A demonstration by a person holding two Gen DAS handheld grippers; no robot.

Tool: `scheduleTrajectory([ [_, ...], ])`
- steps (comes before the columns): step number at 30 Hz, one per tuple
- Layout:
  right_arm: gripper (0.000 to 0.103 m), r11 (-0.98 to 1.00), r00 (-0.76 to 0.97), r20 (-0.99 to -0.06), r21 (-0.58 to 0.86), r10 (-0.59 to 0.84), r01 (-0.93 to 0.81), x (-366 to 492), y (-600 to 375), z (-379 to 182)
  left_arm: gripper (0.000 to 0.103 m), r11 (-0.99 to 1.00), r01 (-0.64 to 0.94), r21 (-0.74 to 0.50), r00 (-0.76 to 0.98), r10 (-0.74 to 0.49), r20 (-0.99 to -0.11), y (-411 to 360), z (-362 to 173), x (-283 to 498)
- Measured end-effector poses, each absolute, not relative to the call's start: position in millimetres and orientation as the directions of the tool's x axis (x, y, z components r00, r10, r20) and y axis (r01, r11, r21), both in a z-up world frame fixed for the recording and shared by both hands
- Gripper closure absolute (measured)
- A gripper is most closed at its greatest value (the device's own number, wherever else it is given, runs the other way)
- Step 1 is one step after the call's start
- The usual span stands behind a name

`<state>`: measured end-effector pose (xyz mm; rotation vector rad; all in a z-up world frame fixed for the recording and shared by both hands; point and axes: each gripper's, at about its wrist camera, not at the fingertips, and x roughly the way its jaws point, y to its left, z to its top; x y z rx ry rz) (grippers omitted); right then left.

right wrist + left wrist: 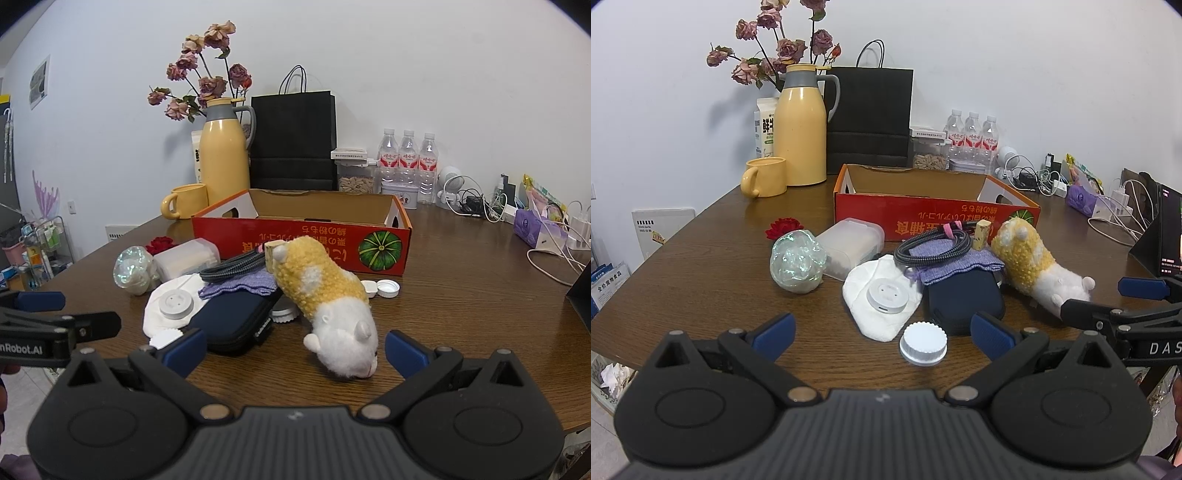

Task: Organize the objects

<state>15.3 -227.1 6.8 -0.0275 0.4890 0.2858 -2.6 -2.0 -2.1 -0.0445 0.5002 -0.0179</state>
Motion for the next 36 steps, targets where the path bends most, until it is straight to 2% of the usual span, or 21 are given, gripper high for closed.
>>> scheduleTrajectory([
  [36,0.000,0.961,0.850,-0.458,0.035,0.260,-0.275,15.3,-229.9,9.4,0.000,0.999,0.005,-0.050,0.875,-0.029,-0.483,-5.1,-4.6,-3.2],
])
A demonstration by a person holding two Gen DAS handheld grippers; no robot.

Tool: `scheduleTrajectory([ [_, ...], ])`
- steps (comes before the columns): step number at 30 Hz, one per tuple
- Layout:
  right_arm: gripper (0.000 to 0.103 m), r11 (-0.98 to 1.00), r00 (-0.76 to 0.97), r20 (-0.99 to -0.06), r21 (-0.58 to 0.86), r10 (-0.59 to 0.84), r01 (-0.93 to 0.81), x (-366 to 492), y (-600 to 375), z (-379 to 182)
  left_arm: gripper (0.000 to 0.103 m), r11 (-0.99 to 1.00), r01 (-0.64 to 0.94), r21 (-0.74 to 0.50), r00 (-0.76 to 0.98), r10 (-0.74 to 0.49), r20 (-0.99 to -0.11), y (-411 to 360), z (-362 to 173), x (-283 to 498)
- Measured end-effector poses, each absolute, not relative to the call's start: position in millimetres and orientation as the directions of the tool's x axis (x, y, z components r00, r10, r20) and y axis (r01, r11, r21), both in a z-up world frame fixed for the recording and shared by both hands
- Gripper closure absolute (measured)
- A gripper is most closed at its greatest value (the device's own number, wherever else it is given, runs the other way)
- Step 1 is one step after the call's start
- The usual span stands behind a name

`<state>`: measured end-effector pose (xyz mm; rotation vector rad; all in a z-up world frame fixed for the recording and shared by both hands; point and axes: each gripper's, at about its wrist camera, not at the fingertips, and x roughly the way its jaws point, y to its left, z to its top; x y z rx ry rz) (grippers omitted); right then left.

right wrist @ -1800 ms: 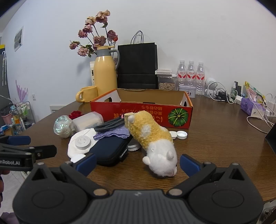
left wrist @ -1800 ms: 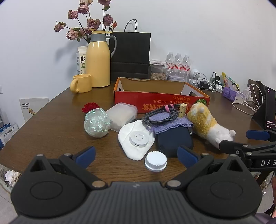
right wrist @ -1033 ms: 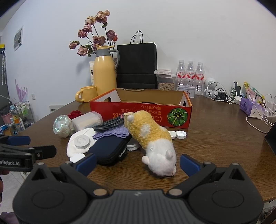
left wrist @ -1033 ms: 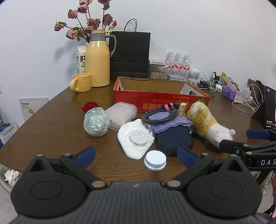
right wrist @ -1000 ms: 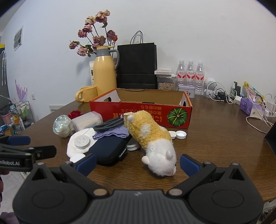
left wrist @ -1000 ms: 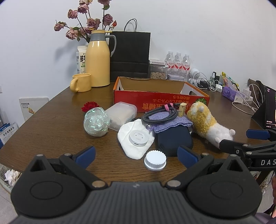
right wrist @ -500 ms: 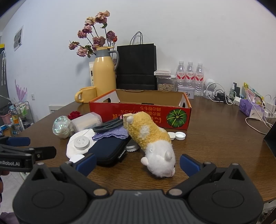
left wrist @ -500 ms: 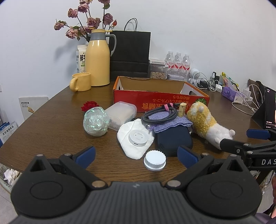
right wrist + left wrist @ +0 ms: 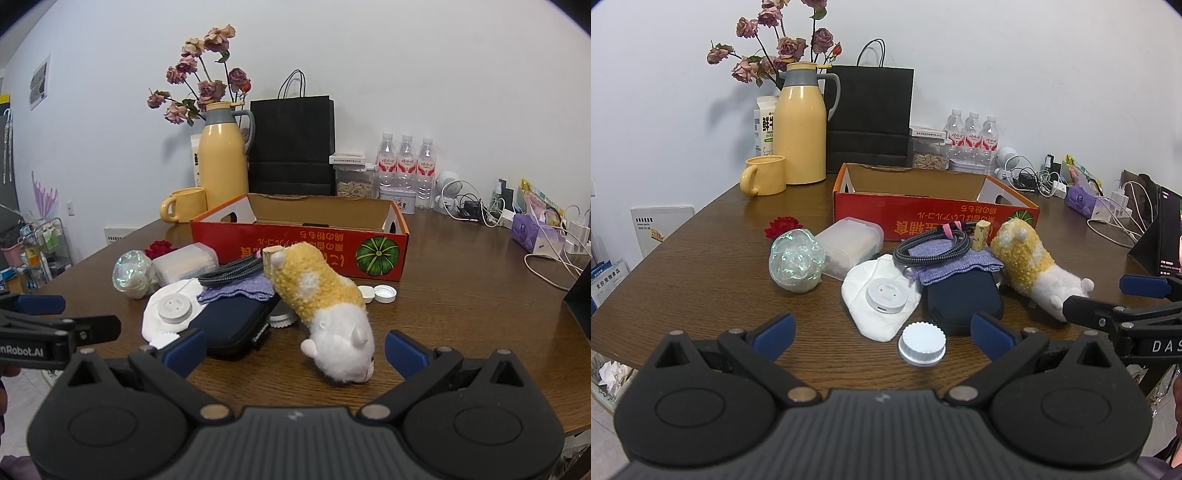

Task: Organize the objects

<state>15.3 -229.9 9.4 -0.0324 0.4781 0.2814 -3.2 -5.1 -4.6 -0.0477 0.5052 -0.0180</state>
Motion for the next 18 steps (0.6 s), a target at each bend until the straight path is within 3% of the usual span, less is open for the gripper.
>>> scheduleTrajectory([
  [18,0.000,0.961,0.852,-0.456,0.032,0.257,-0.273,14.4,-229.9,10.7,0.000,0.999,0.005,-0.051,0.875,-0.029,-0.484,-5.1,-4.8,-3.2],
])
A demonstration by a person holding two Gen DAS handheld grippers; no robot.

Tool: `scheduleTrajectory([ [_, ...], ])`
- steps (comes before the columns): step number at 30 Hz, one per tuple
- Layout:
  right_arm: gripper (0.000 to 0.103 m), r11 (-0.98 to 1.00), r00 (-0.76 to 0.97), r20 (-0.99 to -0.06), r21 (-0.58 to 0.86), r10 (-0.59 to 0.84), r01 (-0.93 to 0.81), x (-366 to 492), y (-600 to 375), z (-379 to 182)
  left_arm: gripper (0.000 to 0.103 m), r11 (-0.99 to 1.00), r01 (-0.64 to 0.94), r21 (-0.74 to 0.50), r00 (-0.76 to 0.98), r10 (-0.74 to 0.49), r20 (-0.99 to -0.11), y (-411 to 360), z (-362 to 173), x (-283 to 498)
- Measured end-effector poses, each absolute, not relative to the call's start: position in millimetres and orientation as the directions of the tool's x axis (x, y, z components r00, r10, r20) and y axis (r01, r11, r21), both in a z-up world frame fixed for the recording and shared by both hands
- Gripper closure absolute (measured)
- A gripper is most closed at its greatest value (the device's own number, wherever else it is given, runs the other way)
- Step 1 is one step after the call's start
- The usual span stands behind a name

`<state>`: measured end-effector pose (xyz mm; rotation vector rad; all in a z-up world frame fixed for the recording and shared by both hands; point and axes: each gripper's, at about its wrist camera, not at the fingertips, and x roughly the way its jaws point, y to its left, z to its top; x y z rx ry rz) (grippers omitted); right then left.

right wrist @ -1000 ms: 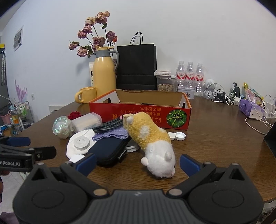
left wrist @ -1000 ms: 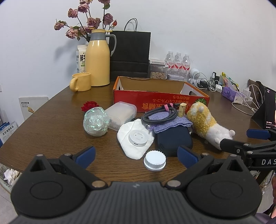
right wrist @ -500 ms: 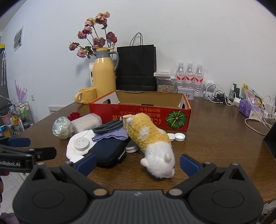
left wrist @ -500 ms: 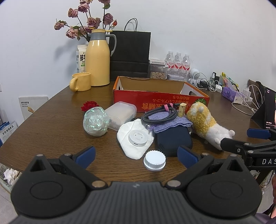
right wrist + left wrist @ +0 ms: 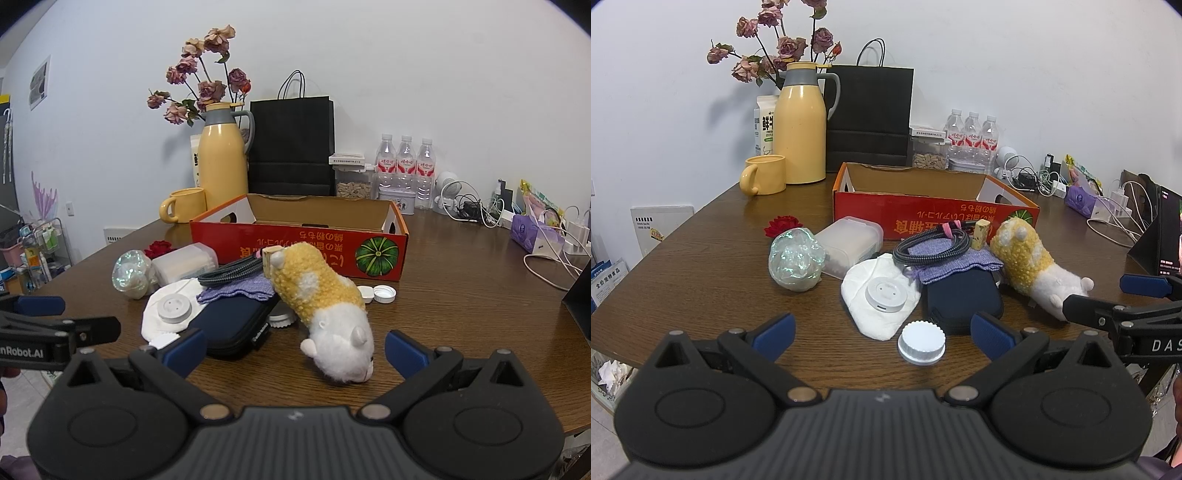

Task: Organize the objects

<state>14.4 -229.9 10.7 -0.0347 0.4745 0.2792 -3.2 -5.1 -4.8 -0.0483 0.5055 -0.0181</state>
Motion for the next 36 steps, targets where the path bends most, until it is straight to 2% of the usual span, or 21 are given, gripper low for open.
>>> scheduleTrajectory([
  [13,0.000,0.962,0.854,-0.456,0.022,0.253,-0.273,14,-231,9,0.000,0.999,0.011,-0.053,0.870,-0.036,-0.492,-7,-9,0],
  [25,0.000,0.960,0.853,-0.477,-0.064,0.211,-0.273,41,-234,-5,0.000,0.999,-0.021,-0.025,0.876,0.006,-0.482,-15,-21,38],
  [28,0.000,0.960,0.847,-0.492,-0.069,0.203,-0.270,53,-237,-12,0.008,1.000,-0.018,0.003,0.876,0.018,-0.483,-18,-26,50],
  [33,0.000,0.959,0.836,-0.511,-0.071,0.202,-0.275,76,-241,-20,0.037,0.999,-0.007,0.048,0.872,0.030,-0.488,-21,-32,69],
  [36,0.000,0.954,0.828,-0.520,-0.076,0.211,-0.291,89,-241,-23,0.042,0.995,0.014,0.094,0.879,0.032,-0.476,-26,-35,76],
])
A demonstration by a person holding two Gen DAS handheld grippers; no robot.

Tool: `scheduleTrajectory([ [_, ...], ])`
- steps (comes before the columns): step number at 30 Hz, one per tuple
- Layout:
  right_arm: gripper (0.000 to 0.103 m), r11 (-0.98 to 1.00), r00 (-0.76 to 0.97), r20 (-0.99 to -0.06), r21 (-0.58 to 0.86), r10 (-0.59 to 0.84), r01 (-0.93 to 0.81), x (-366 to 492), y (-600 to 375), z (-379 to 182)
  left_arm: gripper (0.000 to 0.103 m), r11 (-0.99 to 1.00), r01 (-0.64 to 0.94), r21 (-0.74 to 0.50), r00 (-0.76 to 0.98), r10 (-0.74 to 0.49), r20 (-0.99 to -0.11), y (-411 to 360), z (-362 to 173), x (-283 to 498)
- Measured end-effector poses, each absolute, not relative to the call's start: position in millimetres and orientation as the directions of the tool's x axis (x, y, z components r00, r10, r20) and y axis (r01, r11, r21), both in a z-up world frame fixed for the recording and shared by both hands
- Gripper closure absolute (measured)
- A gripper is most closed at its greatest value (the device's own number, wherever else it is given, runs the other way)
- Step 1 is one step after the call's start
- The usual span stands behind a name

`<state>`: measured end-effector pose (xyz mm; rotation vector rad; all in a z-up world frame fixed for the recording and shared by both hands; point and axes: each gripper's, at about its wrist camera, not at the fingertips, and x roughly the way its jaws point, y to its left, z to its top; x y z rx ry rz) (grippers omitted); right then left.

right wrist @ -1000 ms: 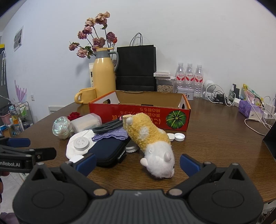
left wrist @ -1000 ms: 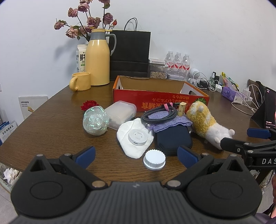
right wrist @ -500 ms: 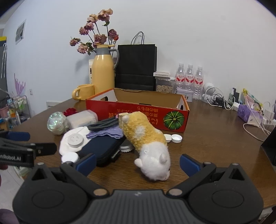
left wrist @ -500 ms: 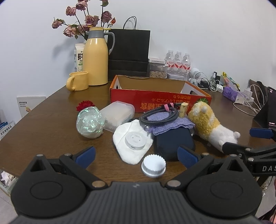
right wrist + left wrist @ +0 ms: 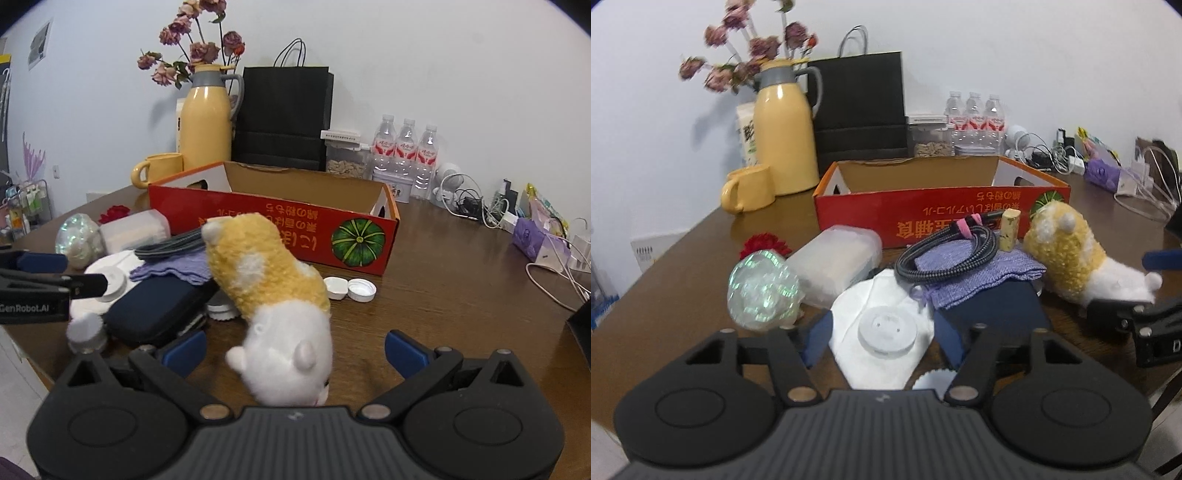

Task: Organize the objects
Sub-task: 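Grasp the yellow-and-white plush toy with the right gripper, then carry the plush toy into the cardboard box and open the right gripper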

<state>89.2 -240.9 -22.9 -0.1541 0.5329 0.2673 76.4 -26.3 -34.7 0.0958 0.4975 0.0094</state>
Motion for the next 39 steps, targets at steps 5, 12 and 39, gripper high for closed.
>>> scheduleTrajectory([
  [5,0.000,0.943,0.813,-0.536,-0.087,0.228,-0.321,109,-237,-28,0.042,0.989,0.040,0.143,0.868,0.037,-0.495,-32,-41,92],
  [12,0.014,0.930,0.773,-0.567,-0.033,0.284,-0.366,128,-240,-33,0.062,0.990,0.055,0.131,0.848,0.023,-0.530,-28,-49,103],
  [39,0.053,0.936,0.863,-0.406,-0.050,0.300,-0.349,181,-246,39,0.063,0.994,0.073,0.076,0.946,-0.045,-0.321,-25,46,167],
])
